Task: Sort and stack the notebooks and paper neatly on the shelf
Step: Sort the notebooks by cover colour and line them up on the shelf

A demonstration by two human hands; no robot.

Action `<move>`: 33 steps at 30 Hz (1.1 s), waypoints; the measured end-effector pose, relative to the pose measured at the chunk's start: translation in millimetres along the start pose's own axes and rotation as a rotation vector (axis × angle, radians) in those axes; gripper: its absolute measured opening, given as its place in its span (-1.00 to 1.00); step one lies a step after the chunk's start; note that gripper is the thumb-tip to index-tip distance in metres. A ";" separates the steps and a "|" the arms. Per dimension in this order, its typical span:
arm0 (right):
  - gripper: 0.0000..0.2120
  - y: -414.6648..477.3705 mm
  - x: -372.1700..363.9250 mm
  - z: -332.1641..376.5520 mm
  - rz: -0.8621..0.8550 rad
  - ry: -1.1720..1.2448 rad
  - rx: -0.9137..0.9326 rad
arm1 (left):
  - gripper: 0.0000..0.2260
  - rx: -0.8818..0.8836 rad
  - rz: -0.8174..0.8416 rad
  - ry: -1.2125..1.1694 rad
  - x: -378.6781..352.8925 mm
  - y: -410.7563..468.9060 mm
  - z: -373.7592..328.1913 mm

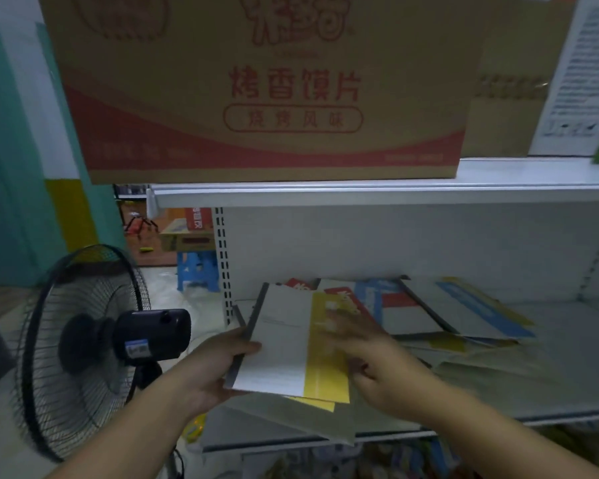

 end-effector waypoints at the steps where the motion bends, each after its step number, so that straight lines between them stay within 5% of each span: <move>1: -0.40 -0.1 -0.2 -6.3 0.012 -0.042 -0.047 | -0.69 -0.013 0.004 -0.009 2.8 -1.2 -1.1; 6: -0.52 -0.5 -4.9 -27.5 0.060 -0.137 -0.290 | -0.70 -0.114 -0.044 -0.059 25.7 -3.7 -11.3; 13: -0.63 -4.8 19.4 -26.6 0.192 -0.136 -0.314 | -0.78 -0.238 -0.059 -0.161 51.0 -9.0 -27.7; 18: -0.72 -17.3 62.1 -39.8 -0.283 -0.043 -0.525 | -0.77 -0.273 -0.113 -0.117 48.4 -20.2 -27.5; 23: -0.74 -33.8 74.1 6.1 -0.491 -0.164 -0.289 | -0.77 -0.381 -0.061 0.038 -13.3 -30.0 -29.5; 26: -0.72 -51.7 65.1 16.4 -0.384 -0.291 -0.176 | -0.82 -0.414 -0.047 0.035 -61.4 -29.1 -20.3; 33: -0.71 -160.0 89.9 -51.3 -0.125 0.056 -0.371 | -0.79 -0.246 0.141 0.091 -197.9 -34.1 51.9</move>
Point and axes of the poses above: each hand's wrist, its own y-axis towards the middle knuckle, its own x-axis out of the back of the hand, z = x × y, the point moved 6 cm from there along y, towards the middle knuckle, and after that the axes turned 11 degrees about -y, right-handed, at the moved point
